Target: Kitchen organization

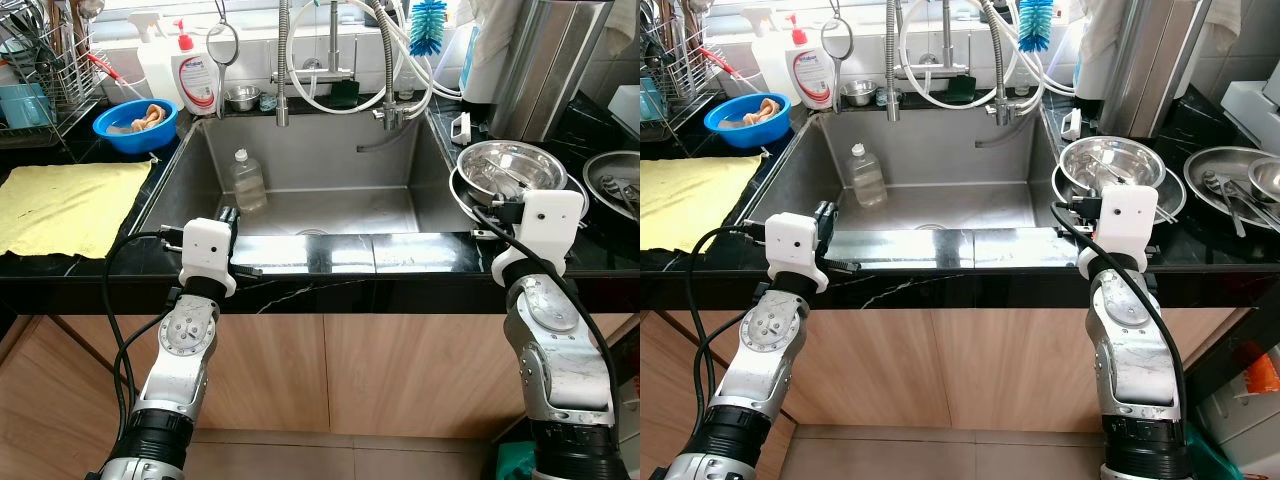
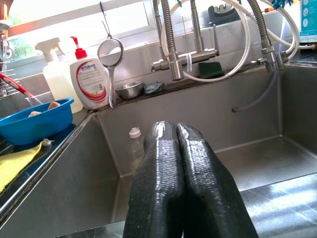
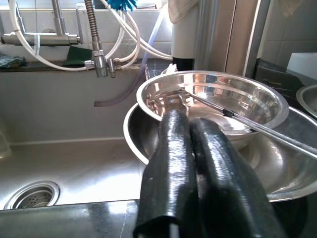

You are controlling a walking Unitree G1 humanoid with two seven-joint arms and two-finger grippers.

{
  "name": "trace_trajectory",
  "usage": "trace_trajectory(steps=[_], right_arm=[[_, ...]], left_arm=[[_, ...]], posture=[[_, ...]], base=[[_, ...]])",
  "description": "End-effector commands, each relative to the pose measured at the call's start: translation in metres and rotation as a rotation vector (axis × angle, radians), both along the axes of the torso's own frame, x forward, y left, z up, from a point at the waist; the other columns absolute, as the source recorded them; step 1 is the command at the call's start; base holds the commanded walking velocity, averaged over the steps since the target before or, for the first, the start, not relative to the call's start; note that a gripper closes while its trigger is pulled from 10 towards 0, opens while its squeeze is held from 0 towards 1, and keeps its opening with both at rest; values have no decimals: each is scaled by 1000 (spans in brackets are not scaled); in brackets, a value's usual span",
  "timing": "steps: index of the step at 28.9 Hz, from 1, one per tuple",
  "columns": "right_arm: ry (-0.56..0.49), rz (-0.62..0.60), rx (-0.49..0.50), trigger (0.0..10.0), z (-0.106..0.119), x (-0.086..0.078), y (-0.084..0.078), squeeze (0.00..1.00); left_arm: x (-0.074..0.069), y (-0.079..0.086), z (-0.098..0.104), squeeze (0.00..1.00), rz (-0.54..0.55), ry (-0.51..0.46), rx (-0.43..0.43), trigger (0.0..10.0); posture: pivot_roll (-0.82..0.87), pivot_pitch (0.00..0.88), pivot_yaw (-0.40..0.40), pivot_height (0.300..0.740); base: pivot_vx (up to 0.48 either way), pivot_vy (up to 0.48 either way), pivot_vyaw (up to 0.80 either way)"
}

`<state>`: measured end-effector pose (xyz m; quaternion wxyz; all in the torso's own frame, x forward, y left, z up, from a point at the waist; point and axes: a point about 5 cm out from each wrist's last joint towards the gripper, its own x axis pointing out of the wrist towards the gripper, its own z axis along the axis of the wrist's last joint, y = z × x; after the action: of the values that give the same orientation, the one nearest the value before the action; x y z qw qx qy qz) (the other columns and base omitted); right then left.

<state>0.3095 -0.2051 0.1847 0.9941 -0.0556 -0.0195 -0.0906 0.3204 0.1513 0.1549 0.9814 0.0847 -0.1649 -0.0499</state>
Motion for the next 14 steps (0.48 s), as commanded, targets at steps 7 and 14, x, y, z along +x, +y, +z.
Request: trace_trajectory(steps=[7, 14], right_arm=[[-14, 19, 6, 1255, 3, 3, 4, 0], [-89, 57, 6, 10000, 14, 4, 9, 0]], left_arm=[[0, 6, 0, 0, 23, -1, 5, 10000], [1, 7, 1, 0, 26, -5, 5, 10000]], posture=[[-238, 0, 46, 731], [-238, 0, 45, 731]], base=[[0, 0, 0], [0, 0, 0]])
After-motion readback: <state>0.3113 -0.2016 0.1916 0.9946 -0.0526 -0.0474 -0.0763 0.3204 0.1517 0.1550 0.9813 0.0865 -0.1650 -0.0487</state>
